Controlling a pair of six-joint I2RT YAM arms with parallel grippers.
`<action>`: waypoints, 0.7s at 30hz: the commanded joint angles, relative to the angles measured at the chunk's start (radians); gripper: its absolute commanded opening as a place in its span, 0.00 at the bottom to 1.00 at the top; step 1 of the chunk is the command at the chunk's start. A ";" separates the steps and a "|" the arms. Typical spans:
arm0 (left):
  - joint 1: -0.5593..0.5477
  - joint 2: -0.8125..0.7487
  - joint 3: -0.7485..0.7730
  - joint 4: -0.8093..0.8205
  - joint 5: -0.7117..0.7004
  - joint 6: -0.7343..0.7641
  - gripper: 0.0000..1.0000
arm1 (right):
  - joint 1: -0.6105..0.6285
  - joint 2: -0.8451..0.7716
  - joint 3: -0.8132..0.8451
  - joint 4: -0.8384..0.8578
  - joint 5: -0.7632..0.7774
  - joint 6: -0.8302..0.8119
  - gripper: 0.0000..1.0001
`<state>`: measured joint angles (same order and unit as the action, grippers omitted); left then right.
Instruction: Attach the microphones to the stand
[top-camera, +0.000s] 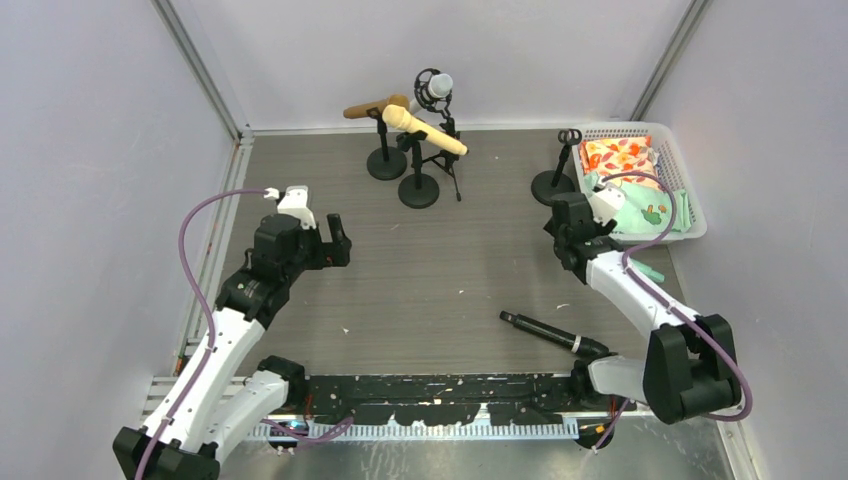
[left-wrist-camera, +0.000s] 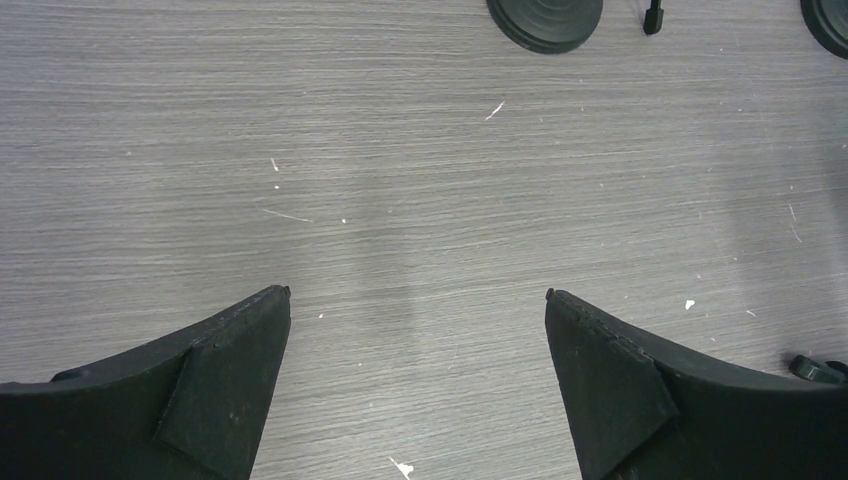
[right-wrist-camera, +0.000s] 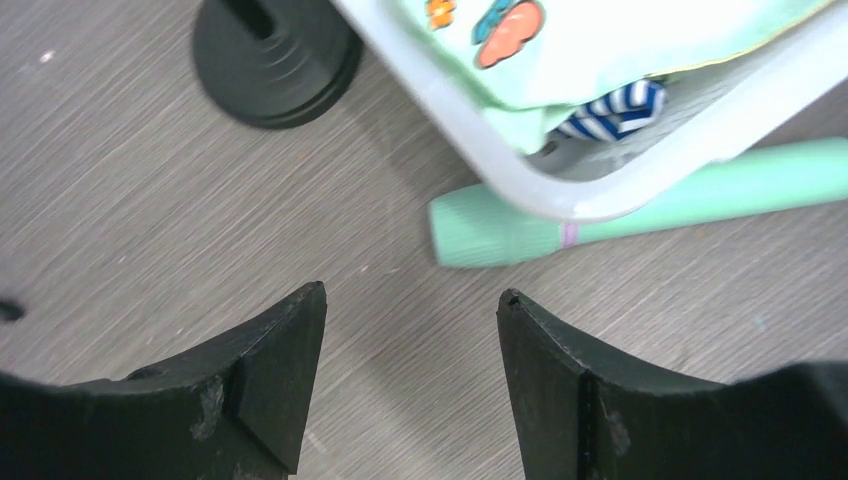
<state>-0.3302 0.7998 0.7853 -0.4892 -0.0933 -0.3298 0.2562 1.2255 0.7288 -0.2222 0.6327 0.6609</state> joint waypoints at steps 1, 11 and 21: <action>-0.009 -0.021 0.020 0.024 0.006 0.014 1.00 | -0.077 0.034 0.003 0.035 0.023 0.019 0.68; -0.017 -0.029 0.013 0.031 0.028 0.016 1.00 | -0.203 0.139 0.035 0.079 -0.002 0.055 0.68; -0.021 -0.030 0.008 0.040 0.049 0.018 1.00 | -0.282 0.229 0.070 0.067 0.014 0.167 0.69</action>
<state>-0.3462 0.7868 0.7853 -0.4854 -0.0696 -0.3290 0.0166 1.4425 0.7647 -0.1856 0.6056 0.7521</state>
